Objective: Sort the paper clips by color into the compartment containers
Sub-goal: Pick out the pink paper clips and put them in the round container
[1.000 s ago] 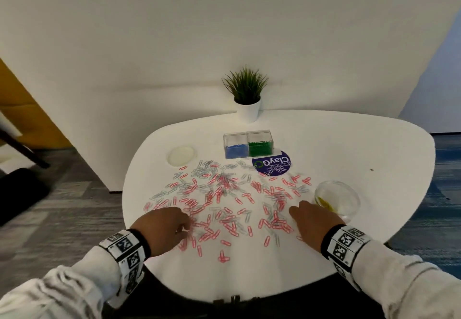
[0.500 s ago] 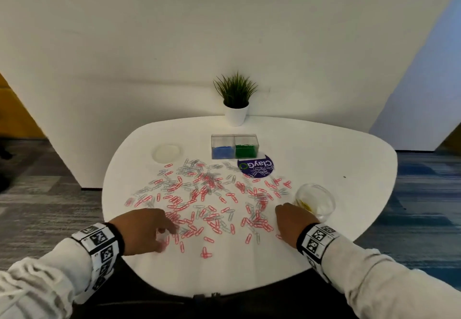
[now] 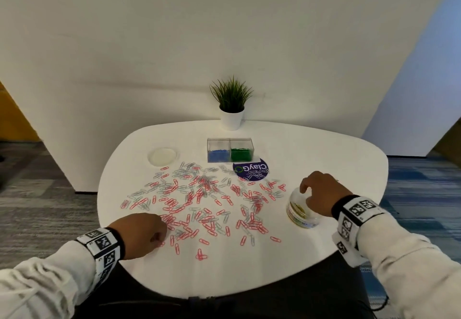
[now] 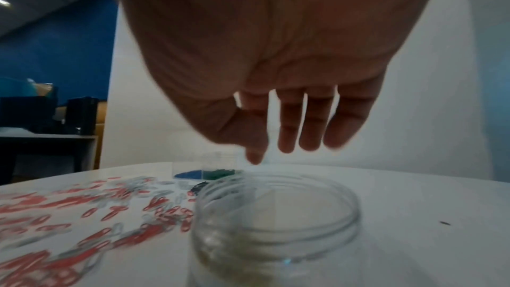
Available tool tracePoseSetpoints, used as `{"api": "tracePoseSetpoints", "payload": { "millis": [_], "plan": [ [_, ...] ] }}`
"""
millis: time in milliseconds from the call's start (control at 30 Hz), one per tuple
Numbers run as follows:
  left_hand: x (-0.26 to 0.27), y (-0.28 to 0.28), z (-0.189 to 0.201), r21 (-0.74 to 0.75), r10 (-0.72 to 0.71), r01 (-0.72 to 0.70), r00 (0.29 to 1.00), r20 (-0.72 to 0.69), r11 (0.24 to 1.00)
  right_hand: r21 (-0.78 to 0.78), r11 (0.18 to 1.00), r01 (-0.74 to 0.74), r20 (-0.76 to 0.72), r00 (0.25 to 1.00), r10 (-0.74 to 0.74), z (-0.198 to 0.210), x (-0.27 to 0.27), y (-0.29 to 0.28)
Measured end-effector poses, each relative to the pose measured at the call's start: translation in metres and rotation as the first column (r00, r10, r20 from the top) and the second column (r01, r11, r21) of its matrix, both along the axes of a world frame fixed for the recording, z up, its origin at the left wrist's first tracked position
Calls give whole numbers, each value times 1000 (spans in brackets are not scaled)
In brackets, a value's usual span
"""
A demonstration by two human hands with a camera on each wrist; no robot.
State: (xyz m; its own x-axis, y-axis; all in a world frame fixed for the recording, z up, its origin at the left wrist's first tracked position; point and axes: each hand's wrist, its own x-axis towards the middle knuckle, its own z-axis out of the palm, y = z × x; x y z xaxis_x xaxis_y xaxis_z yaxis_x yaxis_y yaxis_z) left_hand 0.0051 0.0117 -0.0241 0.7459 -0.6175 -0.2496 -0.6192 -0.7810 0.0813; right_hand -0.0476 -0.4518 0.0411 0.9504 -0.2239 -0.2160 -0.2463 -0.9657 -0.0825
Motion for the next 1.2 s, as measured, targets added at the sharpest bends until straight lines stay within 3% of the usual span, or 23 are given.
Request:
{"api": "tracePoseSetpoints", "payload": {
  "millis": [100,167,267,400,467,533,633,700,767,1000,1067,1133,1200],
  "plan": [
    [1,1,2,-4,17,-17,999,-27,1000,177,983,-46,-174,982,78,-4,-7,-15],
    [2,1,5,-17,31,-32,999,-43,999,207,976,-69,-263,957,124,-9,-14,-15],
    [-1,-2,10,-41,67,-70,995,-72,997,95,993,-70,-207,974,88,-16,-12,-12],
    [4,2,16,-38,107,-111,991,-82,993,-102,994,49,-92,994,-59,-17,-5,3],
    [8,6,18,-38,121,-124,990,-73,992,-239,971,14,-3,1000,-15,-11,-5,19],
    [8,6,18,-49,122,-126,989,-84,991,-295,950,-104,77,988,132,-6,-7,36],
    [6,4,16,-31,91,-96,989,-120,995,-163,943,-290,-32,957,288,-11,-13,62],
    [5,2,14,22,73,-71,992,-102,997,-60,940,-335,-196,928,318,-25,-22,71],
    [6,3,11,52,77,-73,993,-90,996,-40,926,-375,-259,899,353,-40,-26,75],
    [4,10,7,54,48,-43,994,-96,998,52,922,-383,-239,892,384,-55,-28,70],
    [3,9,10,38,58,-55,995,-77,998,96,932,-348,-167,918,360,-49,-29,73],
    [2,6,15,-33,110,-113,991,-79,993,270,935,-229,-52,966,252,-44,-27,78],
    [2,3,19,-230,208,-242,964,-165,942,560,822,-101,-1,993,122,-35,-24,90]
  ]
}}
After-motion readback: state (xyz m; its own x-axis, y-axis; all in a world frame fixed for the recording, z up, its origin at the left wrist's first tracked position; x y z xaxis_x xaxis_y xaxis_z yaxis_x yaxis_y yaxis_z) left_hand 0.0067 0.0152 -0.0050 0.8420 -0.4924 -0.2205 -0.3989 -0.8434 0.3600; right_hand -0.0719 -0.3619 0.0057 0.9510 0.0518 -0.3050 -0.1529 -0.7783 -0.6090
